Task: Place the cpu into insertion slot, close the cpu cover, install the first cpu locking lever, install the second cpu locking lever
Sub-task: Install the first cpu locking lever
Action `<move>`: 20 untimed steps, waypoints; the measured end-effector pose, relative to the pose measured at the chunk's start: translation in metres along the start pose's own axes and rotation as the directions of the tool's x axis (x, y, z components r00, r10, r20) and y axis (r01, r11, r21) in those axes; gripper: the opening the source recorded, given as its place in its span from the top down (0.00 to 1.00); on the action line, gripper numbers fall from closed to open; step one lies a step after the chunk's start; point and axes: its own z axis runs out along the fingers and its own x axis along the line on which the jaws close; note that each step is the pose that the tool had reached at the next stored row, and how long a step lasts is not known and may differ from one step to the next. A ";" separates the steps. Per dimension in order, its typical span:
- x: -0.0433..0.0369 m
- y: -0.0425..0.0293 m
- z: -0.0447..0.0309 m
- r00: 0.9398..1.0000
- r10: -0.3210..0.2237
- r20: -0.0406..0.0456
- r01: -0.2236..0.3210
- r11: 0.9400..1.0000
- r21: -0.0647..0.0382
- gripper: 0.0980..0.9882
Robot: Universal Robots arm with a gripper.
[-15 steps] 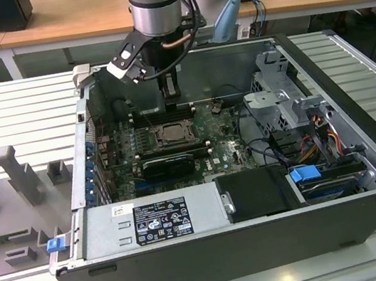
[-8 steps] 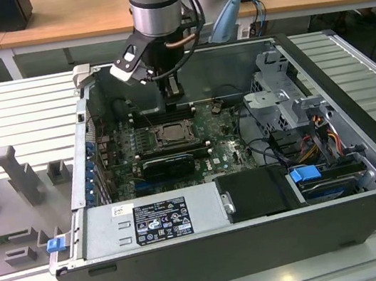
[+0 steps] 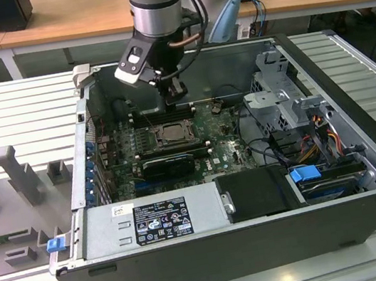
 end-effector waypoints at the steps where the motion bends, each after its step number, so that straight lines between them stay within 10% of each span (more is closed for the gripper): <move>1: 0.0000 0.0000 0.0000 1.000 -0.018 -0.001 0.018 1.000 0.001 0.99; 6: 0.0000 0.0000 0.0001 0.992 -0.127 -0.005 0.127 0.992 0.007 0.99; 20: 0.0000 0.0000 0.0001 0.925 -0.379 -0.017 0.379 0.925 0.018 0.99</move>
